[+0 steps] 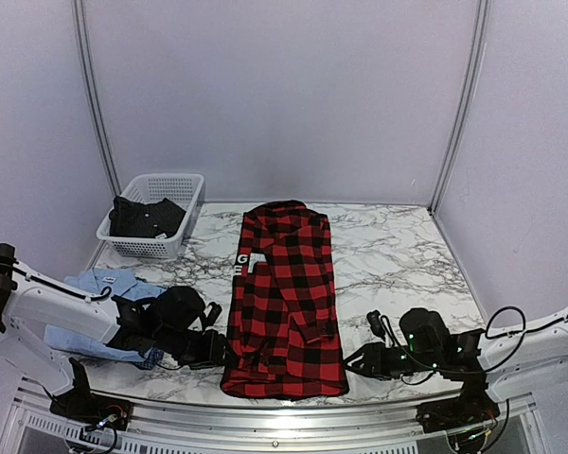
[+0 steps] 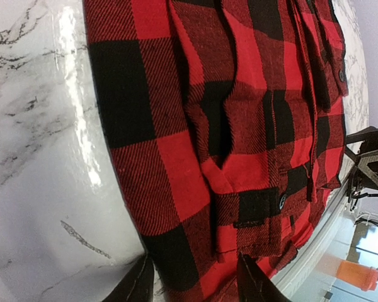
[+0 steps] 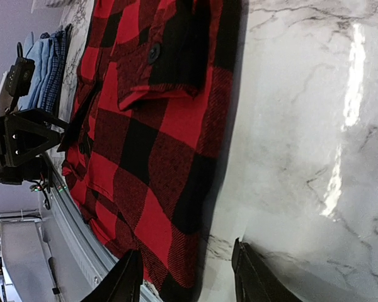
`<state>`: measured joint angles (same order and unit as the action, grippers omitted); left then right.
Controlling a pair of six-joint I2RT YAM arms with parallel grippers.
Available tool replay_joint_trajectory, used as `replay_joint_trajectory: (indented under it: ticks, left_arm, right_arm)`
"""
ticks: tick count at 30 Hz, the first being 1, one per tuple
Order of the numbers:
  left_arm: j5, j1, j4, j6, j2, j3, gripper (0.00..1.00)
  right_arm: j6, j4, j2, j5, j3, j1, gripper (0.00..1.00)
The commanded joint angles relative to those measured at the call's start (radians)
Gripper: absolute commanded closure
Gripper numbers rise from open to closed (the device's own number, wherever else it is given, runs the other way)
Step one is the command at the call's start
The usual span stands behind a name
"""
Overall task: Fold and stack the long sleeve shirts
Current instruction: Pick up the rectangle-folded shirt from the center of the board.
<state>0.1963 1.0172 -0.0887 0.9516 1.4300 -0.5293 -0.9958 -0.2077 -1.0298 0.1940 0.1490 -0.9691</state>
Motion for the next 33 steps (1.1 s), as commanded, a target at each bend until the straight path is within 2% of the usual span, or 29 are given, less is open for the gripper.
replay_joint_trajectory:
  ticks: [1, 8, 15, 20, 27, 30, 33]
  left_arm:
    - [0.052, -0.039, -0.020, -0.013, 0.011, 0.026, 0.52]
    - [0.109, -0.047, -0.065, -0.029, 0.100, -0.010, 0.50]
    - [0.152, -0.055, -0.064, -0.025, 0.164, -0.042, 0.57]
    - [0.167, -0.057, -0.022, -0.015, 0.170, -0.058, 0.61]
    - [0.152, -0.058, 0.083, -0.014, 0.155, -0.079, 0.68]
    - [0.152, -0.058, 0.136, -0.025, 0.148, -0.090, 0.66]
    - [0.126, -0.058, 0.205, -0.048, 0.127, -0.098, 0.54]
  right_arm:
    - [0.048, -0.050, -0.029, 0.067, 0.031, 0.082, 0.51]
    - [0.064, -0.126, -0.123, 0.148, 0.055, 0.135, 0.50]
    - [0.077, -0.194, -0.201, 0.231, 0.087, 0.233, 0.50]
    - [0.094, -0.171, -0.246, 0.289, 0.121, 0.268, 0.50]
    - [0.126, -0.076, -0.217, 0.271, 0.126, 0.271, 0.49]
    - [0.152, -0.042, -0.219, 0.273, 0.140, 0.272, 0.49]
    - [0.176, -0.002, -0.222, 0.301, 0.151, 0.275, 0.48]
